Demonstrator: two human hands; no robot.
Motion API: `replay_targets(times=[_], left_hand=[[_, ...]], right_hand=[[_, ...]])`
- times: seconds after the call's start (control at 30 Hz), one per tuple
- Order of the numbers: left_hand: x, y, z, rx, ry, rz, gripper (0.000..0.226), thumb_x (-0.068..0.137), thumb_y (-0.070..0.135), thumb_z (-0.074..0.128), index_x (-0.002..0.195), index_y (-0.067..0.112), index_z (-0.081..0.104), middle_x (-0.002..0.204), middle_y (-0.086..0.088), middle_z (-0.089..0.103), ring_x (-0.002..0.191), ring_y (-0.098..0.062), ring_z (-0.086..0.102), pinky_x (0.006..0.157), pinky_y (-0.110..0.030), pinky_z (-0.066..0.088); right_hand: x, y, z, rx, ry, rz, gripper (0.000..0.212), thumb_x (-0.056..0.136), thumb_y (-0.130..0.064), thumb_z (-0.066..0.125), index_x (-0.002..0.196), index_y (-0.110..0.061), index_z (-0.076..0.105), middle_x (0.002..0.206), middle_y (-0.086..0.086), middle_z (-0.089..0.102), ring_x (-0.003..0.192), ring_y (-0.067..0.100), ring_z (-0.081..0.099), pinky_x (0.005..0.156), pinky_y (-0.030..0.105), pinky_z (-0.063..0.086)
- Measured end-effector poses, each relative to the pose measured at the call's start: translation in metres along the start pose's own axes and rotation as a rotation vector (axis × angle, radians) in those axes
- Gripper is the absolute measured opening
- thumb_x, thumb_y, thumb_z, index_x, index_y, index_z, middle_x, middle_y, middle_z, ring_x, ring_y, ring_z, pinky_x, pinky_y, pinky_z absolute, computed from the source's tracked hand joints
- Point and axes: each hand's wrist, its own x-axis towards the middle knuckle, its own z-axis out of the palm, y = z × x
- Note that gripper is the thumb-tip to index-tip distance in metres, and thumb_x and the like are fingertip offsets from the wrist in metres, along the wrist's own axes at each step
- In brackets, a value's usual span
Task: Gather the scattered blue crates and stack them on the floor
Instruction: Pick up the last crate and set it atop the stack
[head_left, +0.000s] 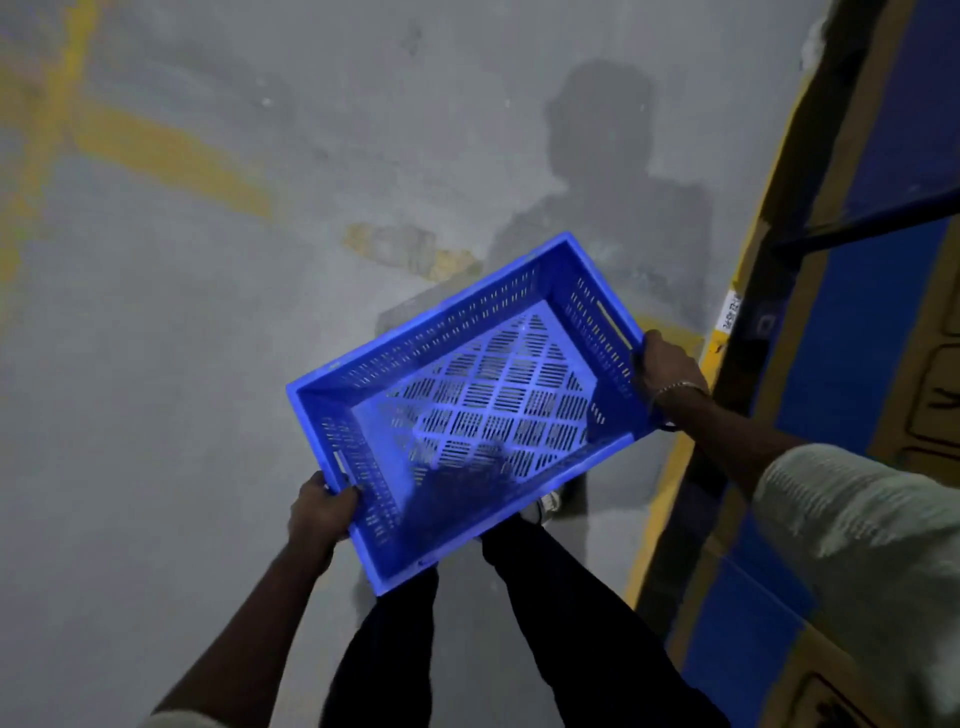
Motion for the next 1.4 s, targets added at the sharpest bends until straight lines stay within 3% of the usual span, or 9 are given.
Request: replay_targets(times=[0.17, 0.37, 0.53, 0.73, 0.87, 0.97, 1.07, 1.2, 1.4], left_hand=[[-0.121, 0.005, -0.121, 0.14, 0.109, 0.04, 0.052, 0.081, 0.041, 0.066, 0.124, 0.011, 0.06, 0.116, -0.023, 0.071, 0.104, -0.045, 0.069, 0.091, -0.048, 0.055], [-0.229, -0.015, -0.259, 0.068, 0.242, 0.039, 0.046, 0.094, 0.033, 0.061, 0.131, 0.007, 0.054, 0.123, -0.029, 0.067, 0.113, -0.047, 0.065, 0.092, -0.047, 0.05], [-0.293, -0.044, -0.347, -0.291, 0.213, 0.058, 0.067, 0.07, 0.046, 0.049, 0.124, 0.007, 0.056, 0.118, -0.025, 0.068, 0.107, -0.043, 0.066, 0.087, -0.044, 0.052], [-0.297, -0.089, -0.434, -0.614, 0.254, 0.121, 0.05, 0.066, 0.028, 0.063, 0.115, 0.018, 0.063, 0.112, -0.016, 0.072, 0.096, -0.035, 0.071, 0.088, -0.053, 0.06], [-0.309, -0.109, -0.493, -0.897, 0.214, 0.219, 0.038, 0.082, 0.005, 0.07, 0.119, 0.011, 0.072, 0.115, -0.023, 0.075, 0.093, -0.038, 0.073, 0.085, -0.053, 0.061], [-0.32, -0.122, -0.536, -1.099, 0.083, 0.313, 0.037, 0.084, 0.02, 0.074, 0.12, 0.013, 0.076, 0.116, -0.019, 0.077, 0.097, -0.038, 0.073, 0.085, -0.051, 0.061], [-0.32, -0.12, -0.574, -1.221, 0.012, 0.3, 0.023, 0.089, 0.022, 0.068, 0.106, 0.01, 0.077, 0.095, -0.012, 0.079, 0.072, -0.028, 0.074, 0.063, -0.032, 0.06], [-0.303, -0.111, -0.626, -1.279, -0.062, 0.201, 0.022, 0.086, 0.027, 0.066, 0.086, 0.009, 0.078, 0.081, -0.012, 0.076, 0.059, -0.032, 0.07, 0.057, -0.035, 0.057], [-0.261, -0.098, -0.701, -1.344, -0.006, 0.161, 0.02, 0.079, 0.028, 0.07, 0.082, 0.01, 0.076, 0.078, -0.011, 0.075, 0.057, -0.032, 0.068, 0.055, -0.037, 0.056]], right_hand=[[-0.112, -0.074, -0.082, 0.031, -0.012, -0.053, 0.032, 0.094, -0.026, 0.057, 0.112, -0.002, 0.046, 0.107, 0.027, 0.063, 0.092, 0.047, 0.062, 0.066, 0.041, 0.043], [-0.242, -0.159, -0.168, 0.094, 0.061, -0.099, 0.031, 0.099, -0.029, 0.051, 0.108, 0.001, 0.049, 0.103, 0.032, 0.062, 0.094, 0.05, 0.06, 0.07, 0.045, 0.042], [-0.332, -0.221, -0.228, 0.15, 0.098, -0.143, 0.034, 0.1, -0.031, 0.053, 0.107, 0.002, 0.052, 0.106, 0.034, 0.062, 0.101, 0.051, 0.059, 0.079, 0.047, 0.044], [-0.404, -0.307, -0.268, 0.179, 0.146, -0.167, 0.035, 0.101, -0.034, 0.05, 0.108, -0.001, 0.052, 0.111, 0.032, 0.062, 0.104, 0.047, 0.06, 0.085, 0.045, 0.046], [-0.429, -0.362, -0.284, 0.144, 0.169, -0.204, 0.036, 0.101, -0.035, 0.048, 0.109, -0.001, 0.055, 0.115, 0.031, 0.063, 0.108, 0.046, 0.061, 0.087, 0.043, 0.047], [-0.437, -0.405, -0.306, 0.055, 0.175, -0.258, 0.038, 0.1, -0.04, 0.047, 0.109, -0.004, 0.058, 0.113, 0.028, 0.065, 0.105, 0.044, 0.062, 0.085, 0.042, 0.048], [-0.437, -0.459, -0.331, -0.043, 0.156, -0.299, 0.042, 0.099, -0.04, 0.047, 0.117, -0.005, 0.059, 0.121, 0.027, 0.063, 0.11, 0.043, 0.061, 0.089, 0.042, 0.048], [-0.433, -0.541, -0.354, -0.119, 0.106, -0.309, 0.044, 0.096, -0.034, 0.05, 0.128, -0.005, 0.056, 0.132, 0.025, 0.057, 0.117, 0.042, 0.058, 0.095, 0.042, 0.047], [-0.404, -0.665, -0.361, -0.129, 0.071, -0.39, 0.046, 0.095, -0.037, 0.048, 0.129, -0.008, 0.055, 0.134, 0.023, 0.057, 0.119, 0.041, 0.057, 0.096, 0.042, 0.048]])
